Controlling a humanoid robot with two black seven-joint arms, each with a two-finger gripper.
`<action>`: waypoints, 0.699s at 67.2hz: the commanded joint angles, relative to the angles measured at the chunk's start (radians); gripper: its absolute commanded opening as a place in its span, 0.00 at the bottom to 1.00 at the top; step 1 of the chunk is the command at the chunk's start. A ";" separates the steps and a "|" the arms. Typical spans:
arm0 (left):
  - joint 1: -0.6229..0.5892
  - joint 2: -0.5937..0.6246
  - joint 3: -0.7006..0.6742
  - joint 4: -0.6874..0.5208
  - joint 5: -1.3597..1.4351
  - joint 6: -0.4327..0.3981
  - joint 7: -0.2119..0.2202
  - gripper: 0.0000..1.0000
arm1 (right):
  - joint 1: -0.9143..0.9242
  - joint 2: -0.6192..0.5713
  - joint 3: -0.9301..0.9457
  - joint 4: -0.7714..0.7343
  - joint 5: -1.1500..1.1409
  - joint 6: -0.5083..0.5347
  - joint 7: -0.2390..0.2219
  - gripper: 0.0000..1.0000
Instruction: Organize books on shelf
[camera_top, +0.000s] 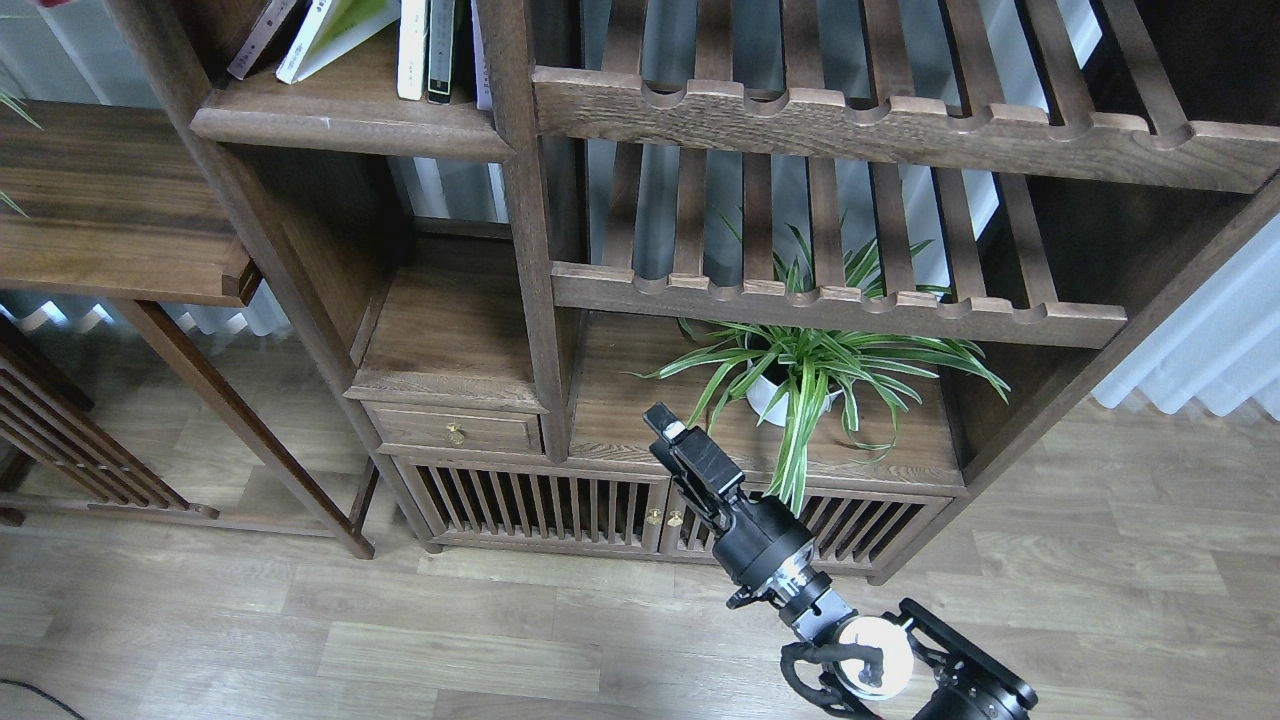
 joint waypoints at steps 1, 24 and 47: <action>-0.019 -0.008 -0.001 0.021 0.003 0.000 -0.001 0.07 | -0.002 0.000 0.000 0.001 0.000 0.000 0.000 0.85; -0.120 -0.009 0.018 0.132 0.003 0.000 -0.005 0.07 | 0.002 0.000 -0.002 0.001 0.000 0.000 0.000 0.85; -0.226 -0.096 0.078 0.285 0.038 0.000 -0.054 0.06 | 0.006 0.000 -0.022 0.025 0.002 0.000 0.002 0.85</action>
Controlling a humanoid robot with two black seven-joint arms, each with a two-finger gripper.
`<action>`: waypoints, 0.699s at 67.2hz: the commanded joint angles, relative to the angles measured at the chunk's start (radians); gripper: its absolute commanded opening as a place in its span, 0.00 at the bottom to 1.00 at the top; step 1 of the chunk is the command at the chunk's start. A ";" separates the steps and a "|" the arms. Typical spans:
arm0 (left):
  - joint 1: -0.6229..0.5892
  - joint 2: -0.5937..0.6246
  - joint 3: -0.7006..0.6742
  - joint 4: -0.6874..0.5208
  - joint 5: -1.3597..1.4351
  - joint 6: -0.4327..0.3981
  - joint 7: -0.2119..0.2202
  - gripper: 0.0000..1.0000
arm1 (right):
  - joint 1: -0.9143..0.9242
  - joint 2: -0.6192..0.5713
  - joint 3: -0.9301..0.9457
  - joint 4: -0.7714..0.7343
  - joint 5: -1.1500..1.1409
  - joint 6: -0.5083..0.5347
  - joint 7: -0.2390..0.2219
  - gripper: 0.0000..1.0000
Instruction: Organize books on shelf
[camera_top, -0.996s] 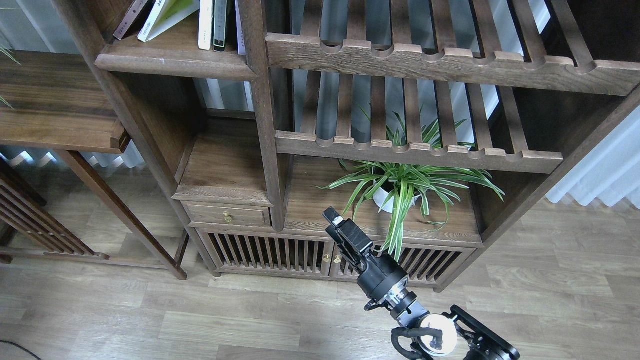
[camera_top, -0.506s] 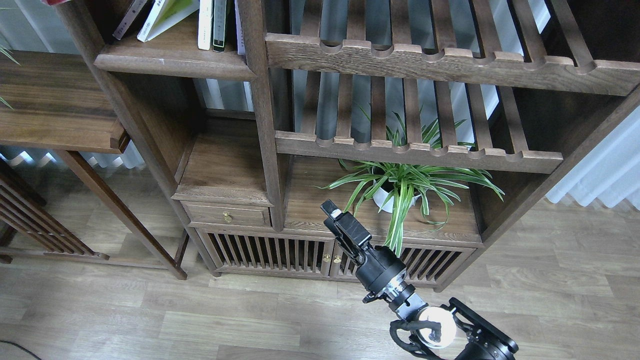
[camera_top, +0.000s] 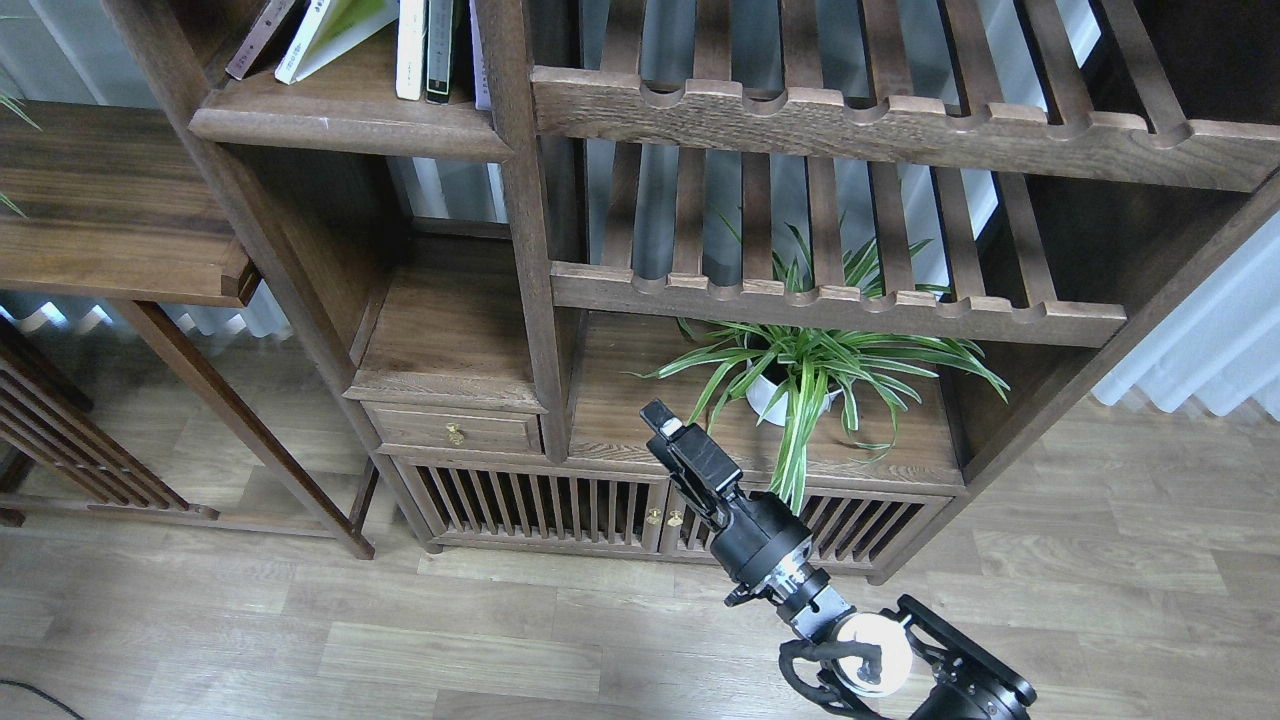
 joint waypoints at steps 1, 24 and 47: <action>-0.039 -0.026 0.017 0.054 0.021 0.000 -0.010 0.06 | 0.002 0.000 -0.004 0.010 0.002 0.000 0.002 0.85; -0.102 -0.052 0.105 0.150 0.073 0.000 -0.087 0.06 | 0.000 0.000 -0.009 0.020 0.003 0.000 0.005 0.87; -0.180 -0.098 0.185 0.277 0.089 0.000 -0.153 0.07 | 0.002 0.000 -0.029 0.036 0.005 0.000 0.006 0.88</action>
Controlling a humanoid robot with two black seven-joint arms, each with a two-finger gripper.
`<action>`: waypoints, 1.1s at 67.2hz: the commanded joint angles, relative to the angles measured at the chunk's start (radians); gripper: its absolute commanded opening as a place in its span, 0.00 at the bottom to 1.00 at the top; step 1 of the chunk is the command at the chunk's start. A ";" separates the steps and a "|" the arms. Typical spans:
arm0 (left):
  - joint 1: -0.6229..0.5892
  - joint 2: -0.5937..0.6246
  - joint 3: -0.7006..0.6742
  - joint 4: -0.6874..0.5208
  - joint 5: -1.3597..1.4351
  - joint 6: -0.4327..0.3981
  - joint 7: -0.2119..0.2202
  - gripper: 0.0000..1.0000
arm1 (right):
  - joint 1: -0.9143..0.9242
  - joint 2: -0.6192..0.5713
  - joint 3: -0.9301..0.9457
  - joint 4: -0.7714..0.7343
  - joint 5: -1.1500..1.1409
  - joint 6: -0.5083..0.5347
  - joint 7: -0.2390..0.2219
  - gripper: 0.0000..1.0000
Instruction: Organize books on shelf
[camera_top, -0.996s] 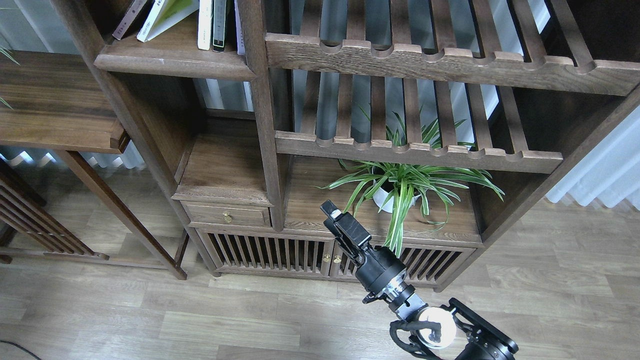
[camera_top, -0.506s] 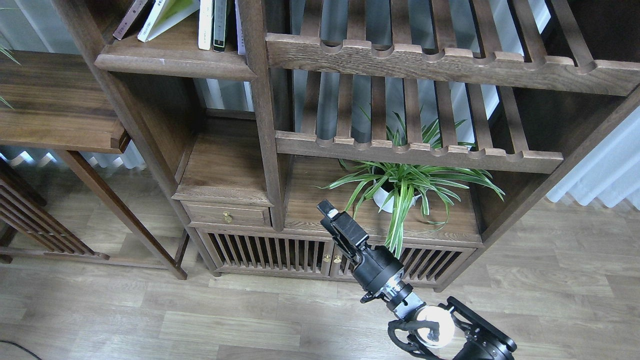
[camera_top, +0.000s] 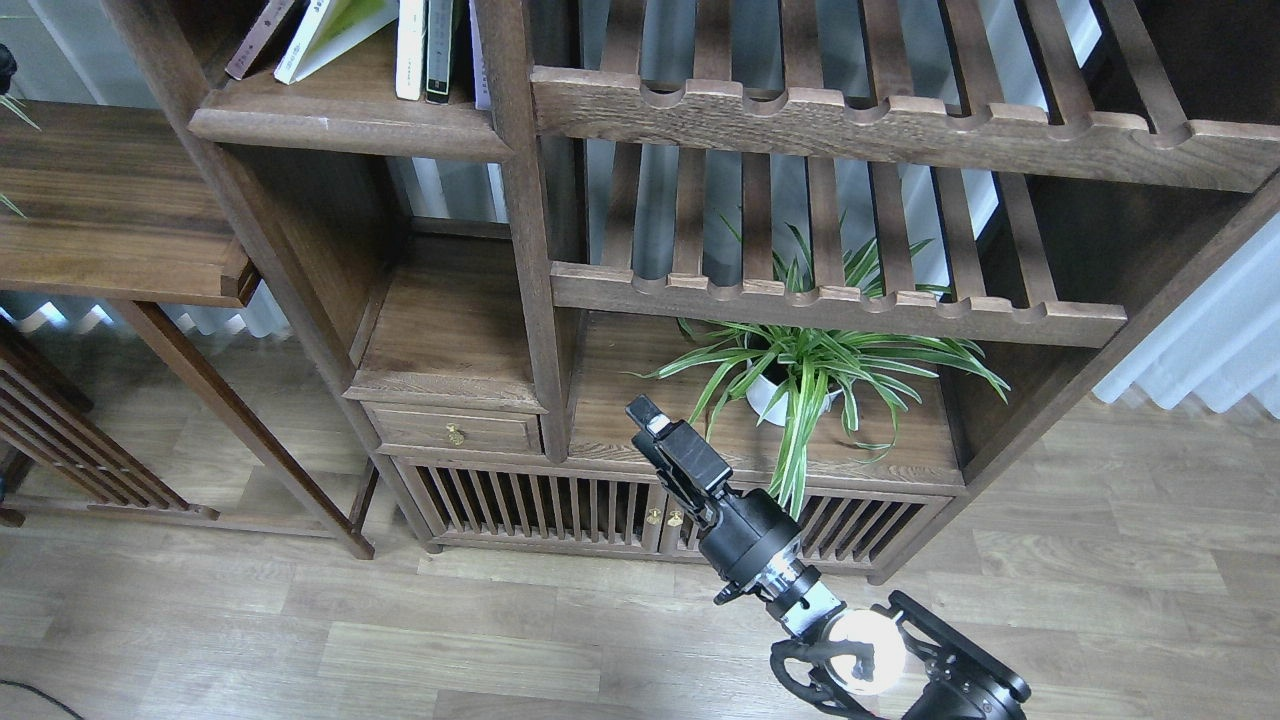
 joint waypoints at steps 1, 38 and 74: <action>-0.024 -0.004 0.030 0.027 0.001 0.000 -0.014 0.06 | 0.001 0.000 -0.006 0.004 0.001 0.000 0.000 0.88; -0.088 -0.050 0.110 0.187 0.001 0.000 -0.082 0.07 | 0.010 0.000 -0.013 0.036 -0.001 0.000 -0.001 0.99; -0.114 -0.104 0.159 0.240 0.006 0.026 -0.103 0.07 | 0.021 0.000 -0.064 0.042 -0.001 0.000 0.000 0.99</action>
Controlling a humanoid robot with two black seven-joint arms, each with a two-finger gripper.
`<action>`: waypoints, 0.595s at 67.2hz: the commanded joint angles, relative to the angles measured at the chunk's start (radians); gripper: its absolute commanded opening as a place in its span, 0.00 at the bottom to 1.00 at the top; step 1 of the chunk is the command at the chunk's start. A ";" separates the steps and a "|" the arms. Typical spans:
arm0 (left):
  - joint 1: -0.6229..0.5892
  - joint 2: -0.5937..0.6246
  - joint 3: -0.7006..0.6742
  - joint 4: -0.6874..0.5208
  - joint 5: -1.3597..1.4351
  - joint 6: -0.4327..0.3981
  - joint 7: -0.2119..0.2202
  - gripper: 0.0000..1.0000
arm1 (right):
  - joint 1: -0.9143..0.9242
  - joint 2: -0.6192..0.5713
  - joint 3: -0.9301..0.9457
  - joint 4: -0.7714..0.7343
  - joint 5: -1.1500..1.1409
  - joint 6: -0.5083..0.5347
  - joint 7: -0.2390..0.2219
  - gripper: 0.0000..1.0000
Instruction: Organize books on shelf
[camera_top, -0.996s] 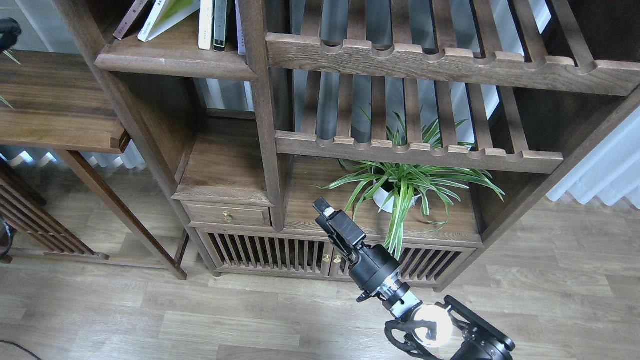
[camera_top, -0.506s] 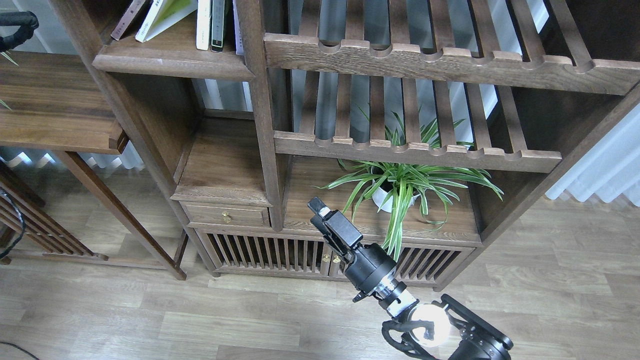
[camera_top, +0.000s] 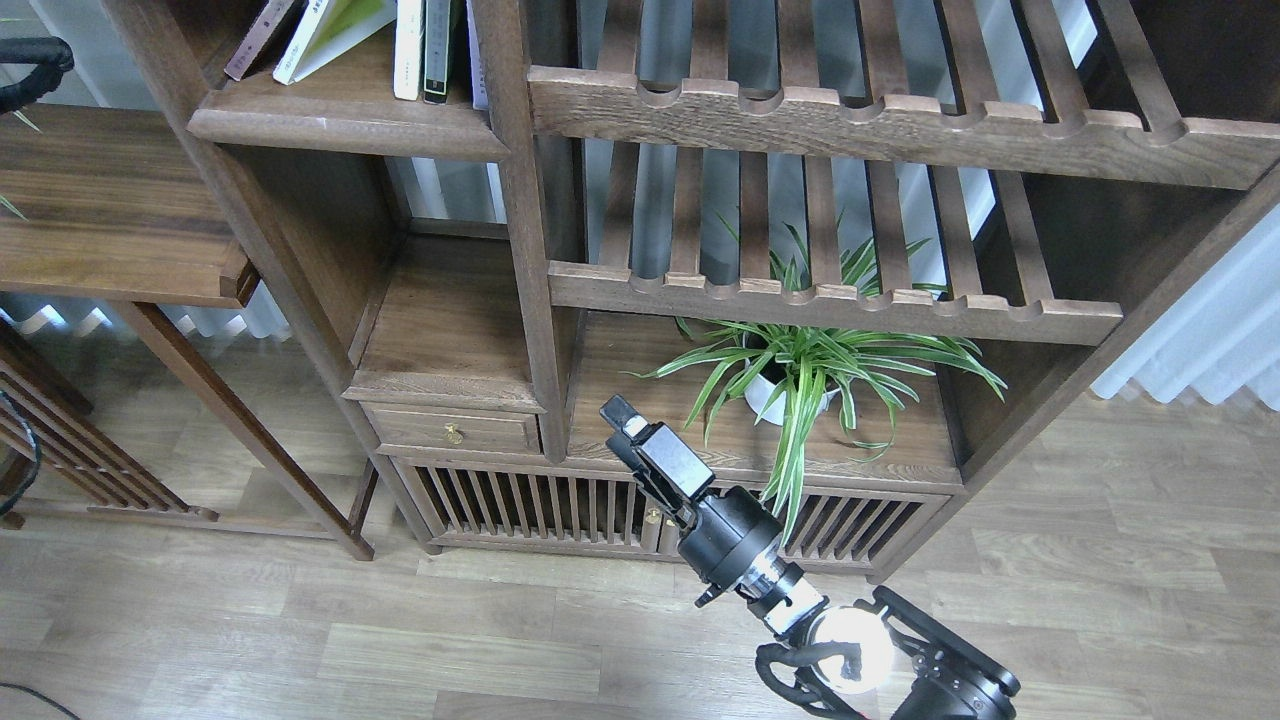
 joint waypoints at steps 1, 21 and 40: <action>-0.004 -0.018 0.007 0.011 0.000 0.007 -0.004 0.07 | 0.001 0.000 -0.002 0.000 0.000 0.000 0.002 0.99; -0.009 -0.038 0.014 0.012 0.000 0.010 -0.003 0.07 | 0.000 0.000 0.000 0.000 0.000 0.000 0.000 0.99; -0.032 -0.044 0.020 0.011 0.000 0.046 0.001 0.14 | 0.000 0.000 -0.014 0.013 0.000 0.000 0.000 0.99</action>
